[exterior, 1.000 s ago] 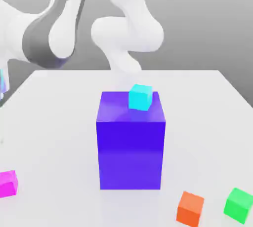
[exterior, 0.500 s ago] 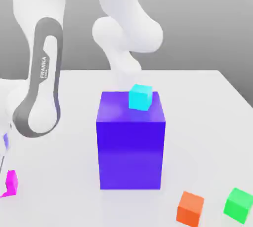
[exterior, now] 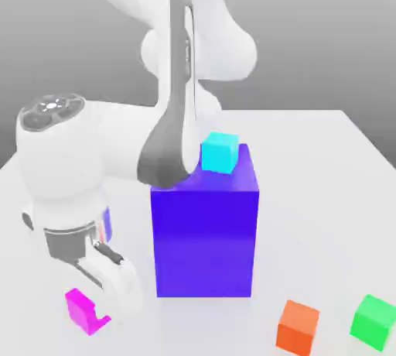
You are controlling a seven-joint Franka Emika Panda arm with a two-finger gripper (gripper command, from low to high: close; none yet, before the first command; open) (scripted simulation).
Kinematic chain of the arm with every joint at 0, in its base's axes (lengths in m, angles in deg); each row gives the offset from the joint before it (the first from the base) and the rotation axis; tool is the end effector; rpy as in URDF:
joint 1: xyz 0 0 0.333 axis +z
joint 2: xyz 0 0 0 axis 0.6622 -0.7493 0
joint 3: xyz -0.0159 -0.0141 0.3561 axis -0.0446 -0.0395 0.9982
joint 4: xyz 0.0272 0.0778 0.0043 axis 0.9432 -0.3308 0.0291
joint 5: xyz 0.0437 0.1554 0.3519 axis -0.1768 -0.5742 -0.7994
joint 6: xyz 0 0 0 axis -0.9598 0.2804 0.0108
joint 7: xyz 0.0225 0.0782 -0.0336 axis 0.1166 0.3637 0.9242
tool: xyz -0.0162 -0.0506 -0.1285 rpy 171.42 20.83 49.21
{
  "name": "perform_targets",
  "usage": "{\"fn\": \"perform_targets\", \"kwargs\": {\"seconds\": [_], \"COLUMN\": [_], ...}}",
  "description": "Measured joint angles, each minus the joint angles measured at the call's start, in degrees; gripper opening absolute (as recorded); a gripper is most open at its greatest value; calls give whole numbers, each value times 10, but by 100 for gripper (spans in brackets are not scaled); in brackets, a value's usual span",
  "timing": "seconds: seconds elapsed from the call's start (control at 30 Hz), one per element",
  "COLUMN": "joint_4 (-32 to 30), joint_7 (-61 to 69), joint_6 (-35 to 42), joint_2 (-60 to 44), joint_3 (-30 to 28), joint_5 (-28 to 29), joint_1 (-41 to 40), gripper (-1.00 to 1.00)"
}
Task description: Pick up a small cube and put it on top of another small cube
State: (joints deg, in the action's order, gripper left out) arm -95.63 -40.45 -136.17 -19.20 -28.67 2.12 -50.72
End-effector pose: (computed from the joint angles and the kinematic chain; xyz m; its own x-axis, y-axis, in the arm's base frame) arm 0.5110 -0.0783 0.2217 0.2812 -0.9594 -0.0203 -0.9596 -0.2813 0.0026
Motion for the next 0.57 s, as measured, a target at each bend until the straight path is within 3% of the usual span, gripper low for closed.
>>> {"fn": "perform_targets", "kwargs": {"seconds": [0.3,0.43,0.47,0.57], "joint_4": [1,32,39,39], "joint_7": [75,81,79,79], "joint_6": [24,-9,-18,-18], "joint_2": [22,-48,-65,-65], "joint_3": [125,155,154,154], "joint_5": [61,132,147,147], "joint_1": [126,204,218,218], "gripper": [-100,-100,100,100]}}
